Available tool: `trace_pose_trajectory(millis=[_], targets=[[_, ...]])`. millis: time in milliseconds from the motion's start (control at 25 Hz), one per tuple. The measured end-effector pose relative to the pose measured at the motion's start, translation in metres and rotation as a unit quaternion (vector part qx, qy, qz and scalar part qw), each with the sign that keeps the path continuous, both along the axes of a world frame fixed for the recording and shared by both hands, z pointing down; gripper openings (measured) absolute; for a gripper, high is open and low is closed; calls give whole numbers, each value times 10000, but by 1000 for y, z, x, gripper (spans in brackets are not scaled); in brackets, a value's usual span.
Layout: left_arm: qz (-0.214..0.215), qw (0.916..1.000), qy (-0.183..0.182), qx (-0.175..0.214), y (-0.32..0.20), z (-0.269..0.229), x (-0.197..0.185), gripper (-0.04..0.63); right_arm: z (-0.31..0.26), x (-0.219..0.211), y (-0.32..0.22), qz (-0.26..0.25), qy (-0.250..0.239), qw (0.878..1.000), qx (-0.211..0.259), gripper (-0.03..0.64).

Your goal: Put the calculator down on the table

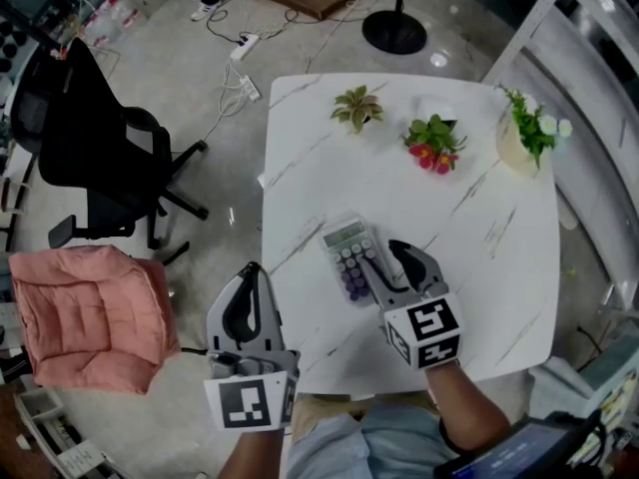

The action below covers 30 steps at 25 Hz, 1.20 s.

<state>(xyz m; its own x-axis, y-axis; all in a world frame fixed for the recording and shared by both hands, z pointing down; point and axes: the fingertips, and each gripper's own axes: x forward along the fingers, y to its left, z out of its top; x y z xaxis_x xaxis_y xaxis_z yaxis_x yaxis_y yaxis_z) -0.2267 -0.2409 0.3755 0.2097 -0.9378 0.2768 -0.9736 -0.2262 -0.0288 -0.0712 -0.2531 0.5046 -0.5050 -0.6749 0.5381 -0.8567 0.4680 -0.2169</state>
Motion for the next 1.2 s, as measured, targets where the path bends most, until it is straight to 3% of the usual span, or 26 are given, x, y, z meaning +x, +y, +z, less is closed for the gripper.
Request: trace_pose_trajectory(millis=[280,560,840,1200], targets=[[-16,9968,80,797,1,-89,16,9,-124,2,-10,111,-211,9917,1262,143],[51,9873,287,1560,5,-162,22,9,-233,2,-13,131,-119,9655,2598,20],[-4,9818,327,1872,15,-193,21,9,-270,6,1,103,-271,9535,2998,18],[76,9804,314,1942,24,-197,23,9,-278,11,9,225,-338,9502,3090,17]])
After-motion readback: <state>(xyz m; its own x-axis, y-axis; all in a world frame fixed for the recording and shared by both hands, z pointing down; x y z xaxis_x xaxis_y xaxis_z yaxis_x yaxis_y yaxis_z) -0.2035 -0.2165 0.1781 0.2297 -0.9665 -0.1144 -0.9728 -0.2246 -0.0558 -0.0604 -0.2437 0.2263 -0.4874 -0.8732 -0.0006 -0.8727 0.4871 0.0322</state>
